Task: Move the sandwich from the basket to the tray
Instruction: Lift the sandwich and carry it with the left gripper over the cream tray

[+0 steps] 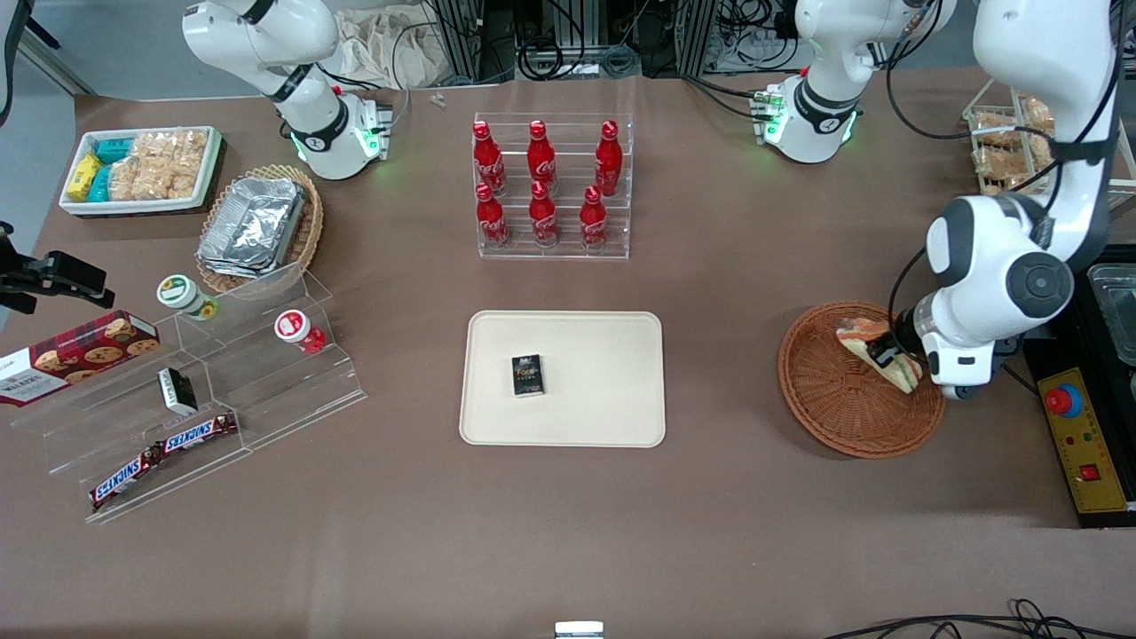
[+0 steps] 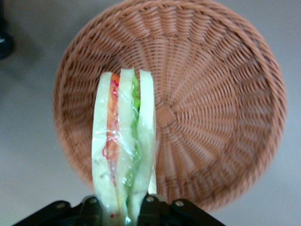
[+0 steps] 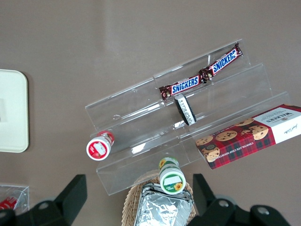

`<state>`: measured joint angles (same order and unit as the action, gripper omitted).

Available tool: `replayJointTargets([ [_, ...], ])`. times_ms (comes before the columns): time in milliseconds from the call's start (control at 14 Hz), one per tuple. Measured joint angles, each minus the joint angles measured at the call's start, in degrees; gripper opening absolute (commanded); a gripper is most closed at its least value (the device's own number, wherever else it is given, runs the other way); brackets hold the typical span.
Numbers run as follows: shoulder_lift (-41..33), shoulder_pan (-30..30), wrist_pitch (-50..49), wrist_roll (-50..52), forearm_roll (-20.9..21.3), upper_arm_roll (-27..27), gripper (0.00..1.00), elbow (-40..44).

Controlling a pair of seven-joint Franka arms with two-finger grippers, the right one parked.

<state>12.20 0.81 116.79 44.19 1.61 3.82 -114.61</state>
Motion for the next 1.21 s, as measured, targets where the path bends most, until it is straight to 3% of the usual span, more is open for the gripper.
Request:
replayJointTargets([
  [214, -0.67, -0.61, -16.22, -0.83, -0.06, 6.92, 0.0, 12.49],
  [429, 1.61, -1.55, -21.52, -1.26, -0.11, 15.76, 0.0, 20.04],
  [643, 6.46, -3.73, -18.99, -3.91, -0.11, 22.3, 0.0, 21.45],
  [1071, 20.83, -13.68, -1.91, -4.44, 0.28, 23.03, 0.0, 22.41],
  [1214, 26.27, -14.99, -0.34, -4.21, 3.74, 22.99, 0.0, 24.73],
])
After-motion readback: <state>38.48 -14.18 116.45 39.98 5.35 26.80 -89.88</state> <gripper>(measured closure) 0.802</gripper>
